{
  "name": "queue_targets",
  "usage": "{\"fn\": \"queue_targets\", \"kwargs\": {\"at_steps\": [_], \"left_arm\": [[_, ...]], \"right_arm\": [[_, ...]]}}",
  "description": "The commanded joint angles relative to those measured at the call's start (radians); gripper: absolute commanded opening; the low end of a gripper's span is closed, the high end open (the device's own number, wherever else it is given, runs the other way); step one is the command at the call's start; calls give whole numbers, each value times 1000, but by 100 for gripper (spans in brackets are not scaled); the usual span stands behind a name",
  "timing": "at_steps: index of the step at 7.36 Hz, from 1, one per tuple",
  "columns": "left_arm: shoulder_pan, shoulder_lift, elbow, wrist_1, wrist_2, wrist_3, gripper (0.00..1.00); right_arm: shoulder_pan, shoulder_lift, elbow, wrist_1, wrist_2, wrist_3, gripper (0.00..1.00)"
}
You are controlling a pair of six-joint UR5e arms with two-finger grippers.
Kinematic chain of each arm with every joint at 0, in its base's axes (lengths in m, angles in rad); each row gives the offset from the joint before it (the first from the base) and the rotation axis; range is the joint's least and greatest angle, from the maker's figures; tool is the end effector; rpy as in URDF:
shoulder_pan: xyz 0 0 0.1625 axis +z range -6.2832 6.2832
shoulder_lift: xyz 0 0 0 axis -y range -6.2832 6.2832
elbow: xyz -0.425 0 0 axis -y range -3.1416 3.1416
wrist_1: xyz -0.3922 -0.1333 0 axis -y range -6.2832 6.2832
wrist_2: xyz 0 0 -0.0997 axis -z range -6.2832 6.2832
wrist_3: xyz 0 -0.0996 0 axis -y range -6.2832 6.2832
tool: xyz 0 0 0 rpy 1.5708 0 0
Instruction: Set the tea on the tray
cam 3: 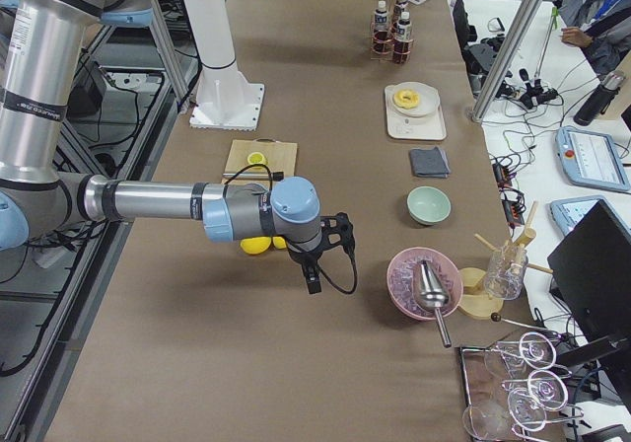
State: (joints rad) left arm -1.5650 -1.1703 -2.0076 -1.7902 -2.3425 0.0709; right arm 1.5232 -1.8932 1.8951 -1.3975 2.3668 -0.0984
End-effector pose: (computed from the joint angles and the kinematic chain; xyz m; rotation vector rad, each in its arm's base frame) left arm -0.0619 -0.3411 0.5835 0.2680 0.7598 0.1712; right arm 0.0446 -0.3704 0.6161 0.1863 -0.7908 -0.2076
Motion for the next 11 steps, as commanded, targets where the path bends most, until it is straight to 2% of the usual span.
{"fn": "queue_targets", "kwargs": {"at_steps": [1,9,11], "left_arm": [[2,17,-20,3,-14,3,97],[-9,15,-10,0,-40,-8,97],[-9,4,-19,-21,-38,-112,97]], "right_arm": [[-2,-7,1,-1,0,0,100],[0,-9,9,0,28,2,100],[0,2,2,6,20,0,100]]}}
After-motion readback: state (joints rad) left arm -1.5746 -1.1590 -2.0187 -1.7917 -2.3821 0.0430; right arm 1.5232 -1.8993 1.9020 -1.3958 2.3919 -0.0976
